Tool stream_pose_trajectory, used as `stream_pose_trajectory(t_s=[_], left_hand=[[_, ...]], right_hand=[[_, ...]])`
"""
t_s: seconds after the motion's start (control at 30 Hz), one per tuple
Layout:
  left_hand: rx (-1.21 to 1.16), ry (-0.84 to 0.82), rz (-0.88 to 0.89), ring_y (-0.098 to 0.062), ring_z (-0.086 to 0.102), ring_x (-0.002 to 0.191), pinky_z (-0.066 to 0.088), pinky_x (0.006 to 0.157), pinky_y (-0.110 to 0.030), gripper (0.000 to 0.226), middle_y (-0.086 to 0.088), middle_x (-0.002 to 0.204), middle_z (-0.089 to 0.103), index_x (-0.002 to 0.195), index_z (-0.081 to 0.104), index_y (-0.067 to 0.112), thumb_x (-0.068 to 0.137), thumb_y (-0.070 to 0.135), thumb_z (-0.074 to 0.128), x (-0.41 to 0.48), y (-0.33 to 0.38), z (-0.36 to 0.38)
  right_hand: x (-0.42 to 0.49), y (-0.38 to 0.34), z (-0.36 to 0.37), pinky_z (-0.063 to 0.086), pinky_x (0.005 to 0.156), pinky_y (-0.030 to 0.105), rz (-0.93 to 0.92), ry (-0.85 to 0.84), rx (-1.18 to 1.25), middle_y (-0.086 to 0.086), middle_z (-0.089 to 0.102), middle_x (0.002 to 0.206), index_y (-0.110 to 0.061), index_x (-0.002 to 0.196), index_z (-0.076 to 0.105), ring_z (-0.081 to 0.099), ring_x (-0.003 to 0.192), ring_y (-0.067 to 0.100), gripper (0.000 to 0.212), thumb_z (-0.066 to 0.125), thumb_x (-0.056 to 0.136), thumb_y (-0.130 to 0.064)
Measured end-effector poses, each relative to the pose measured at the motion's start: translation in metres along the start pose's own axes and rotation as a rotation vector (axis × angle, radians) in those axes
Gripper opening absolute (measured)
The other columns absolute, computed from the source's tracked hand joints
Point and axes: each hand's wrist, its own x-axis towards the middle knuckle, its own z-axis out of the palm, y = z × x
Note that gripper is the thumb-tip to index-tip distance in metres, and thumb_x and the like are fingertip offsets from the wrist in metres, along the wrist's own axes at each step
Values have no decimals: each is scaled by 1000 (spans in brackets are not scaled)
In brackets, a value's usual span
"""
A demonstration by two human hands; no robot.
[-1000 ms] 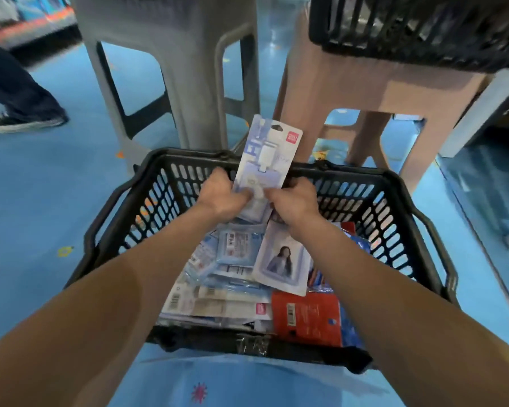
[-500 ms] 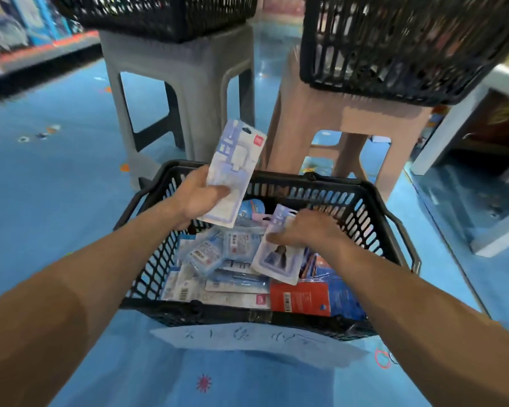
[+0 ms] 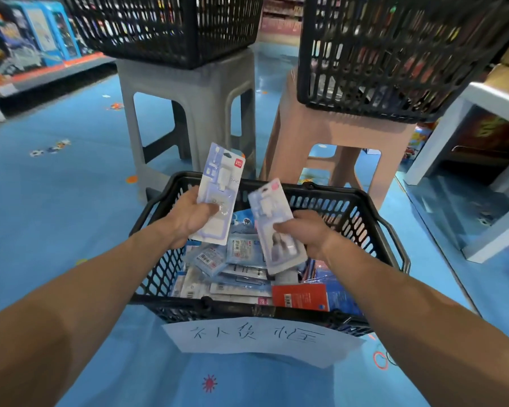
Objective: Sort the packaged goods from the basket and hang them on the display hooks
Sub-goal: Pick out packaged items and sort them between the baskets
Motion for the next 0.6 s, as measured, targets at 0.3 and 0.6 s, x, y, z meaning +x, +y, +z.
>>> stream_pose_trajectory(t_s=[0.3, 0.6], left_hand=[[-235, -119, -108, -36, 70, 111, 57, 94, -52, 33, -10, 117, 75, 135, 60, 18, 105, 15, 47, -9, 12, 8], [-402, -398, -93, -39, 65, 122, 53, 101, -51, 41, -16, 132, 69, 141, 58, 15, 102, 18, 49, -21, 24, 30]], right_hand=[[-14, -20, 10, 58, 94, 49, -145, -161, 373, 16, 74, 119, -1, 125, 68, 70, 112, 35, 30, 68, 95, -5], [-10, -28, 33, 60, 83, 45, -149, -46, 355, 17, 74, 105, -4, 97, 63, 72, 90, 30, 25, 80, 88, -20]])
